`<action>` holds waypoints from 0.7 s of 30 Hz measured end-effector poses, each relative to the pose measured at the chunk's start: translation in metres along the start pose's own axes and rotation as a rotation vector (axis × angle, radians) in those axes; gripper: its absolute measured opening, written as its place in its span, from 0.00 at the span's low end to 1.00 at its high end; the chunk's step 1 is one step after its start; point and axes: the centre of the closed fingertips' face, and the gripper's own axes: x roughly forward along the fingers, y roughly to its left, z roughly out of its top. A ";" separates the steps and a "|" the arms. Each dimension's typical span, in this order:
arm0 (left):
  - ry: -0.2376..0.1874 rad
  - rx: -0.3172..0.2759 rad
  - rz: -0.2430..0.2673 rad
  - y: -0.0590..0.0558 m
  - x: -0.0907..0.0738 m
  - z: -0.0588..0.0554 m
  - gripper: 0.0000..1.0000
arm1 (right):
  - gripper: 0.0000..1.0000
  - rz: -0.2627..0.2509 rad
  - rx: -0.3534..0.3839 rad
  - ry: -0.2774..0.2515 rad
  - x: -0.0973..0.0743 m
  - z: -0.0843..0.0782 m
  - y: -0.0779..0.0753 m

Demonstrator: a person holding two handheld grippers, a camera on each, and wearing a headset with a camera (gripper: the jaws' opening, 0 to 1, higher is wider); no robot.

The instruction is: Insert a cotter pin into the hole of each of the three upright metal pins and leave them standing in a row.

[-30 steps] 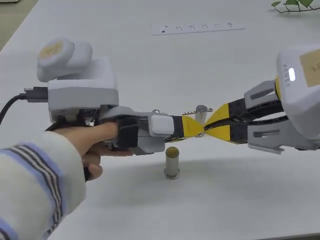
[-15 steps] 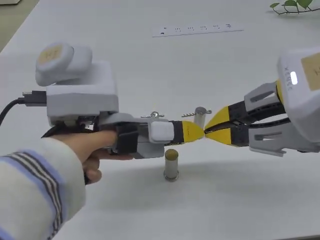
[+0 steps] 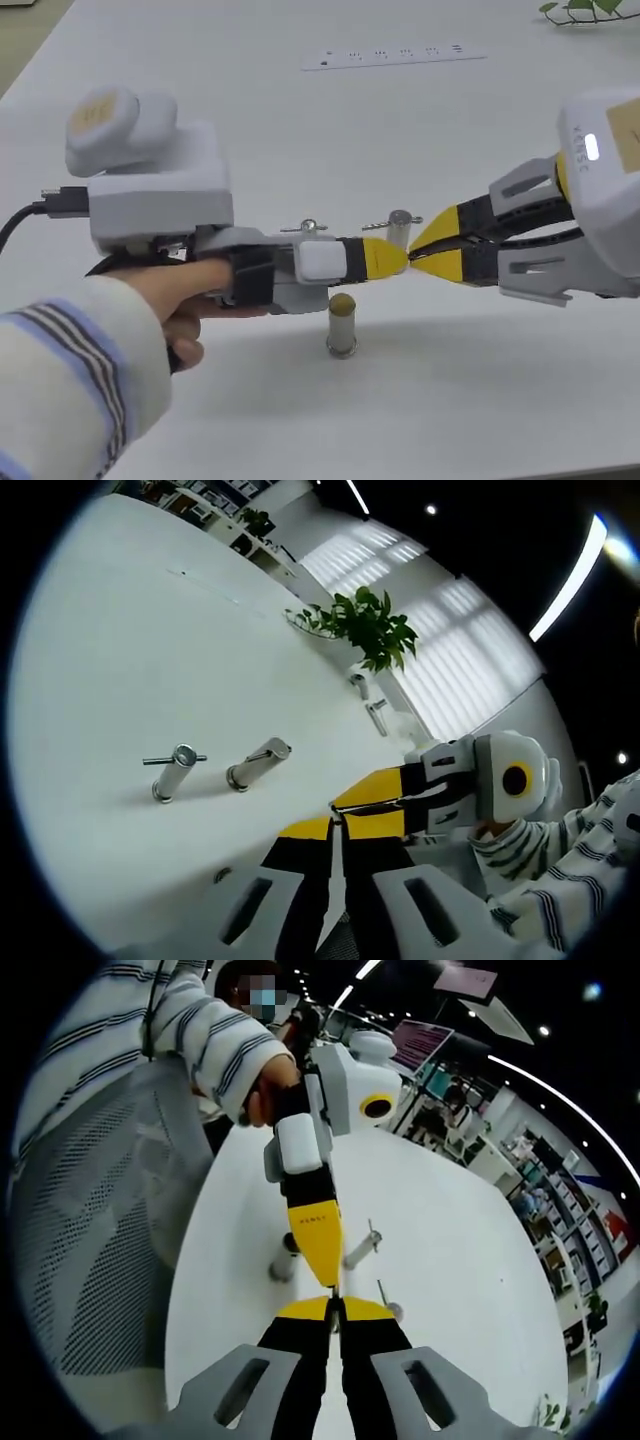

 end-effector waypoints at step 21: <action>0.020 -0.094 -0.004 0.004 0.000 -0.004 0.02 | 0.03 0.008 -0.018 0.007 0.003 -0.001 0.005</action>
